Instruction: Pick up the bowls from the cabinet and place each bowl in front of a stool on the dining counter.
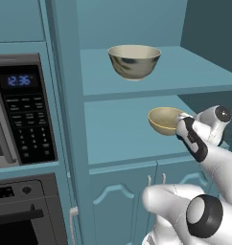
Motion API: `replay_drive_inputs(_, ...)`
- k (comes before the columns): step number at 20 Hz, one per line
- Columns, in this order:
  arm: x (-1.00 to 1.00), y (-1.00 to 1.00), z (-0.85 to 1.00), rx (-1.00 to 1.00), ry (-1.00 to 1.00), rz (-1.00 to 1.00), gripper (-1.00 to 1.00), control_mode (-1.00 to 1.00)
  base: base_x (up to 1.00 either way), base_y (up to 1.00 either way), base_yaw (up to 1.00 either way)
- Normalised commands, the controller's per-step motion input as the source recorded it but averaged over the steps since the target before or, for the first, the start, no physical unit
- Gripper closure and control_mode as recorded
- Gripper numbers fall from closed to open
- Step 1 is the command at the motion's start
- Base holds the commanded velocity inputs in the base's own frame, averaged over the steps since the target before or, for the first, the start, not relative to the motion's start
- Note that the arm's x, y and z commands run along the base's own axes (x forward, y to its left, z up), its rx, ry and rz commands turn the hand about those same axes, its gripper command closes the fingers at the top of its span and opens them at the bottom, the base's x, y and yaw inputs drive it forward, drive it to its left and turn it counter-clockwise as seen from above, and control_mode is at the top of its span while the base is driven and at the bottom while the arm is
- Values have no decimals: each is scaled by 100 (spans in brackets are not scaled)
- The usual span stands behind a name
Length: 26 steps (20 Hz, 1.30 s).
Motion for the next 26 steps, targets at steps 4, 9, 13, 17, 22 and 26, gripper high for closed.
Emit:
replay_drive_inputs(4,32,0,-17,0,0,0,-100,-100,0,0,0)
replay_drive_inputs(9,27,-2,-20,0,0,0,-100,-100,0,0,0)
replay_drive_inputs(13,23,-7,-17,1,0,0,-100,-100,0,0,0)
replay_drive_inputs(17,20,-8,-15,1,0,0,-100,-100,0,0,0)
replay_drive_inputs(22,21,-5,-13,0,0,0,-100,-100,0,0,0)
replay_drive_inputs(26,14,0,-19,0,0,0,100,-100,0,0,0)
